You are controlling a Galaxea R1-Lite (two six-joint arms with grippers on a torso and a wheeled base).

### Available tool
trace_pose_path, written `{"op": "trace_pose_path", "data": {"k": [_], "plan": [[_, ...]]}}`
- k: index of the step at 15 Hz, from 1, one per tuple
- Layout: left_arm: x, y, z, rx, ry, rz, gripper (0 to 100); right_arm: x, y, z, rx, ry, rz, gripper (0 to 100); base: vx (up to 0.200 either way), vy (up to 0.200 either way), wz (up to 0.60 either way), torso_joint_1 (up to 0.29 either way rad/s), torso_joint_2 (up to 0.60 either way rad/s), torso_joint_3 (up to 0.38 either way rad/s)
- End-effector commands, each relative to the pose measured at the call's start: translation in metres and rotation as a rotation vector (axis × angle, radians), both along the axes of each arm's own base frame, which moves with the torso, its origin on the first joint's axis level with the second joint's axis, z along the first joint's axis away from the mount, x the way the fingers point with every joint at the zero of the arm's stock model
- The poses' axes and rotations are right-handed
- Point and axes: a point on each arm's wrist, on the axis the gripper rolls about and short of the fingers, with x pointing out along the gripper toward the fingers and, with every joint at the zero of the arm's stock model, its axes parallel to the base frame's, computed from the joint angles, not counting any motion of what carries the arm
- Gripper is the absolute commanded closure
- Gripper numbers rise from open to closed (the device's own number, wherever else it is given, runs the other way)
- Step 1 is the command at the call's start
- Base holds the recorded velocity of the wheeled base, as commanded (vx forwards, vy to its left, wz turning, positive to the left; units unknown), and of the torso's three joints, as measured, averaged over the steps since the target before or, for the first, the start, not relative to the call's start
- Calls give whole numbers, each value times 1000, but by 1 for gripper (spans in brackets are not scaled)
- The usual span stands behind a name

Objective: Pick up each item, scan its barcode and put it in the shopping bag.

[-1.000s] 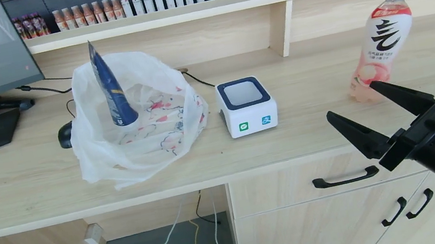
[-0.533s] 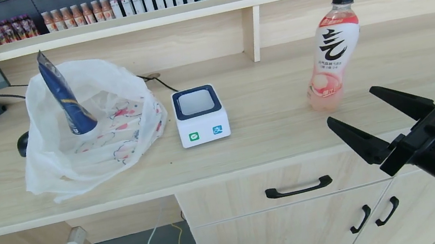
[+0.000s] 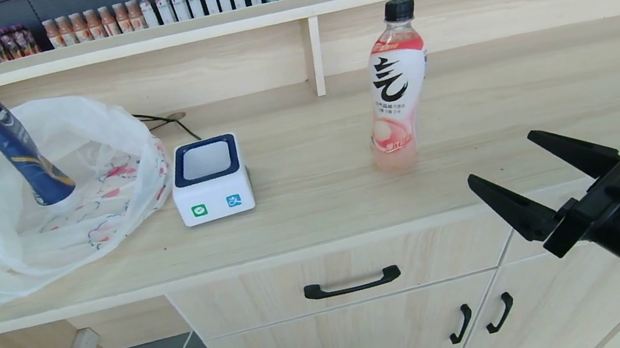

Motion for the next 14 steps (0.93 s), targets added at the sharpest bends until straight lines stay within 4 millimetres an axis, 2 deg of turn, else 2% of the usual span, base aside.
{"op": "trace_pose_path", "data": {"k": [1,11,14], "plan": [[0,0,0,1,0,0,0,-1,0,-3,-6,10,1,0,0,0,0,0,0,0],[0,0,0,10,0,0,0,5,5,-7,-37,18,0,0,0,0,0,0,0,0],[0,0,0,10,0,0,0,21,14,9,-6,-34,-2,0,0,0,0,0,0,0]]}}
